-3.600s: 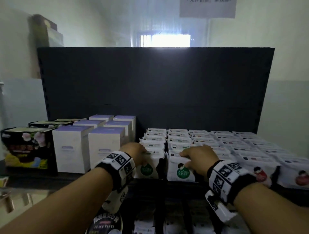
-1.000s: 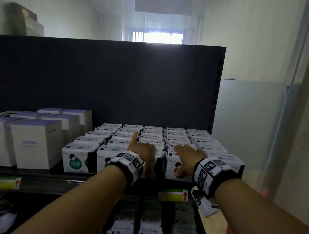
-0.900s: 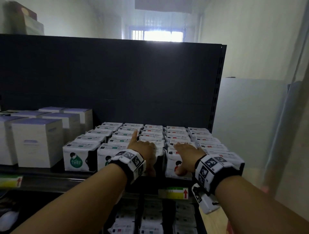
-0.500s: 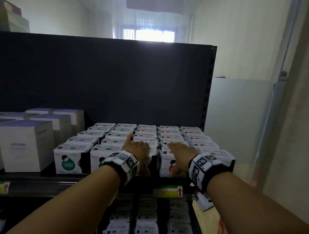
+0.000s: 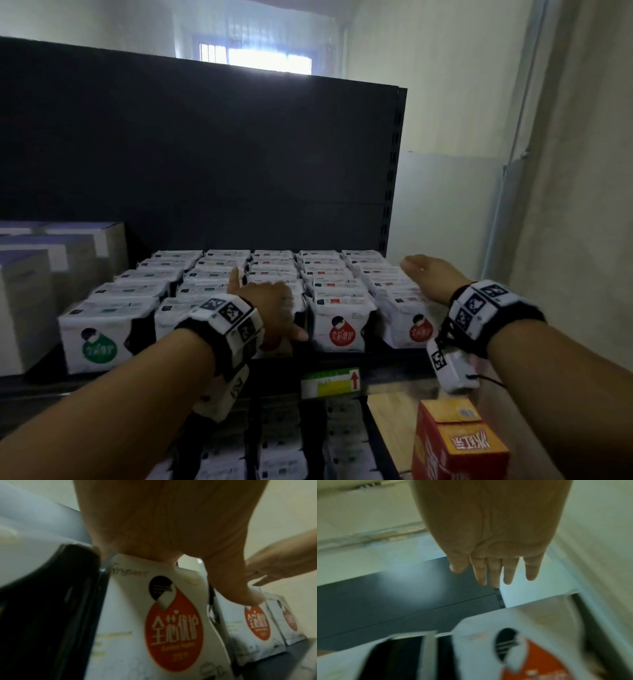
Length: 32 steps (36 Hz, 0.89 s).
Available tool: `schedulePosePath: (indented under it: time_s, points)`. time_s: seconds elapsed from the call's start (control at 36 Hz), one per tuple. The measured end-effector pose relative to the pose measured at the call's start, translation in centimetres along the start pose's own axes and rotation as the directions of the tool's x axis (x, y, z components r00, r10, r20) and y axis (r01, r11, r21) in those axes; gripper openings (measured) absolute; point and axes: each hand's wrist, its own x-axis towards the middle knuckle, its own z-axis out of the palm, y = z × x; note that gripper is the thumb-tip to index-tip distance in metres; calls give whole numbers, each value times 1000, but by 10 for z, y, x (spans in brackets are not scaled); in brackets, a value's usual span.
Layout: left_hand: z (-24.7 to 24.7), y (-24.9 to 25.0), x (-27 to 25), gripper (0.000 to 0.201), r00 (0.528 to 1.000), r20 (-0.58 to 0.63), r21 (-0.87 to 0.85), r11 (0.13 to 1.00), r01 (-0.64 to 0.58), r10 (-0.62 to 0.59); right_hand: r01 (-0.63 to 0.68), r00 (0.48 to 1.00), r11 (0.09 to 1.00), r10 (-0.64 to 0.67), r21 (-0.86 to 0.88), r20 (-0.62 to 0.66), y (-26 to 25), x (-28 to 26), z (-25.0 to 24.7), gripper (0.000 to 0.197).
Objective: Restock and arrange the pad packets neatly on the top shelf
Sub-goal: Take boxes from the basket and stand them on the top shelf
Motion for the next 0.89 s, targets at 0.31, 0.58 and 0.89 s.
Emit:
schedulePosePath:
  time_s: [0.31, 0.58, 0.89]
  points:
    - [-27, 44, -5, 85, 984, -118, -107, 983, -146, 133, -107, 992, 993, 104, 41, 74, 39, 22, 4, 63]
    - [-24, 75, 3, 70, 991, -52, -125, 984, -128, 123, -4, 957, 998, -12, 57, 290, 50, 36, 16, 73]
    - [-24, 76, 4, 71, 996, -19, -128, 988, -84, 82, 83, 927, 995, -96, 53, 361, 49, 50, 25, 82]
